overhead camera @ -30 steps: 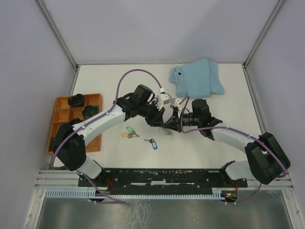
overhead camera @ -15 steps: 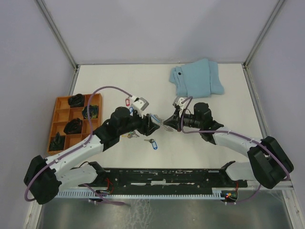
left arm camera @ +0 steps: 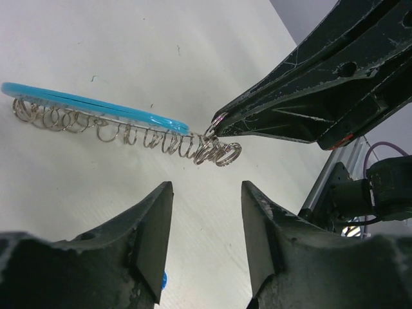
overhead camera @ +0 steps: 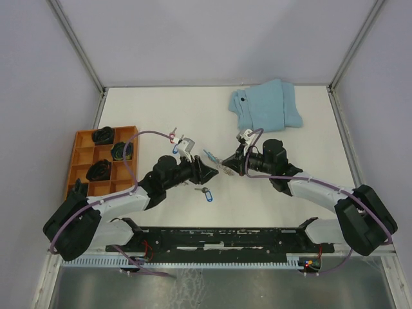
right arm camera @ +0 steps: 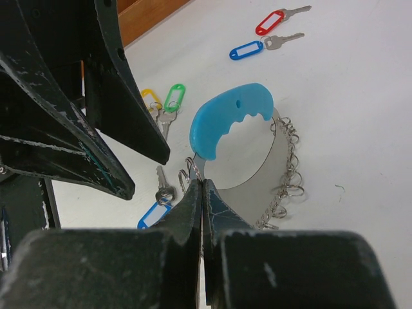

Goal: Put the keys on the keyring

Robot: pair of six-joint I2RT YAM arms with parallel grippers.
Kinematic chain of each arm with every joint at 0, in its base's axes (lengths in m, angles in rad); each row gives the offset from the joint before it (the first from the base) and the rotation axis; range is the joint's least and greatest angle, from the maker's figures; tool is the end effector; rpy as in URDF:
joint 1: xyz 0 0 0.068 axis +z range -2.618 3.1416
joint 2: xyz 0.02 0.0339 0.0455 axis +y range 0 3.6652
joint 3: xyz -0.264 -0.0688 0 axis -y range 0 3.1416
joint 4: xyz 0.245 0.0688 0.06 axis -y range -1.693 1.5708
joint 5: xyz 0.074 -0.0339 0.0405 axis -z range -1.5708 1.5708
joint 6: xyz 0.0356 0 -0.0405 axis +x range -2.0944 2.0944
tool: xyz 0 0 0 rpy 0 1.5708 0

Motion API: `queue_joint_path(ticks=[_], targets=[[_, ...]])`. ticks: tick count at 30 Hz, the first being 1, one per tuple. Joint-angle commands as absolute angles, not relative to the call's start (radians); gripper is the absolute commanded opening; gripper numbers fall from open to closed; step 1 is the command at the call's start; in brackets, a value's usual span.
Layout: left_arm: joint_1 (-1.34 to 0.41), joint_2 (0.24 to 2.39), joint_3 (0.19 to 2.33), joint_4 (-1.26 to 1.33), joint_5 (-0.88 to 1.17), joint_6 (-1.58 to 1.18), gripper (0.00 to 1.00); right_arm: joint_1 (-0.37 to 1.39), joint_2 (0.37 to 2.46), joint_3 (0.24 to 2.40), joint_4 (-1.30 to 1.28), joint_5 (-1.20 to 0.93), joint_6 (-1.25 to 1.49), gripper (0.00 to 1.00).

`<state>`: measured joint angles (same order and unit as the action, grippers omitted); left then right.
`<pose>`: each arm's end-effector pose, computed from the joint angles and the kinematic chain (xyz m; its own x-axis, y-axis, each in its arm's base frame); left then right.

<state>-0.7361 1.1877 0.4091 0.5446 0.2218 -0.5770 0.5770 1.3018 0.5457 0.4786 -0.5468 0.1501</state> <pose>0.1753 -0.1694 0.2038 -0.5878 -0.1855 -0.7874 0.5881 0.5704 -0.5734 0.2159 0.1626 0.2150 -0.3594 -0.0815 -0.9296 -0.8408 0.4605 0.2847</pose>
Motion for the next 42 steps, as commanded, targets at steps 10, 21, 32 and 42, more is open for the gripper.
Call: queue_joint_path(ticks=[10, 21, 32, 42], targets=[[-0.724, 1.344, 0.445, 0.793, 0.254, -0.587, 0.5, 0.578, 1.252, 0.527, 0.546, -0.514, 0.193, 0.01], [-0.724, 1.414, 0.45, 0.932, 0.353, -0.497, 0.44, 0.579, 1.27, 0.523, 0.58, -0.508, 0.222, 0.01], [-0.772, 1.346, 0.414, 0.975, 0.521, -0.329, 0.31, 0.579, 1.299, 0.532, 0.565, -0.457, 0.236, 0.01], [-0.757, 1.22, 0.355, 0.89, 0.331, -0.273, 0.29, 0.579, 1.299, 0.54, 0.556, -0.454, 0.235, 0.01]])
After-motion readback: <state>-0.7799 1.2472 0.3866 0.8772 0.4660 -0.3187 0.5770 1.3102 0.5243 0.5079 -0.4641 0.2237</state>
